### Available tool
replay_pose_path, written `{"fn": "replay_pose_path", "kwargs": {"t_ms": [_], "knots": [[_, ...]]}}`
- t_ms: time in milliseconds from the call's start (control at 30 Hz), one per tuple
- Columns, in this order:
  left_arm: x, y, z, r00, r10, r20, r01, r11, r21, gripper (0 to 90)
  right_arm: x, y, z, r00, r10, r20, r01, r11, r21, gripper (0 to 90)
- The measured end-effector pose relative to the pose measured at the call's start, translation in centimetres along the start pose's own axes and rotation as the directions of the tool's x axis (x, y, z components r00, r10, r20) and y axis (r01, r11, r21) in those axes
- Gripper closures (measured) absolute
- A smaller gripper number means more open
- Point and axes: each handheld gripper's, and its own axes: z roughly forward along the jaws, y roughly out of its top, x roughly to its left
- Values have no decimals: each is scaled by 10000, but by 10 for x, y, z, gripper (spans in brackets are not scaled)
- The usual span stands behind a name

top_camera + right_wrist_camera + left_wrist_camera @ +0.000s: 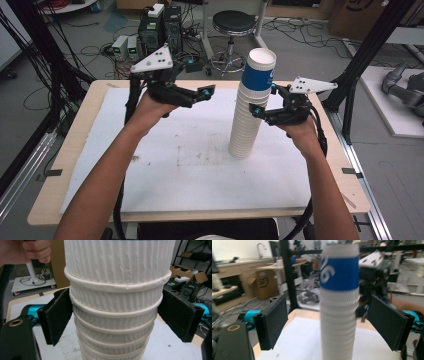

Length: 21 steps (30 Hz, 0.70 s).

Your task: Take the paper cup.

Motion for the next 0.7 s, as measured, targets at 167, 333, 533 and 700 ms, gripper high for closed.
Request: {"fn": "replay_pose_path", "kwargs": {"t_ms": [167,333,533,700], "knots": [[-5,15,35,9982,167,568,-169,9999,31,168,0,1,1,10000,-1,-13,1,10000,65,142],[-6,27,63,9954,141,951,-142,9999,-6,168,2,3,2,10000,6,1,-6,9999,143,142],[-11,33,89,9934,5,1146,-20,9999,128,122,4,6,5,9998,-168,-63,170,9995,276,142],[-10,32,100,9932,39,1161,-90,9990,434,123,3,5,3,9999,-137,-53,139,9994,303,143]]}}
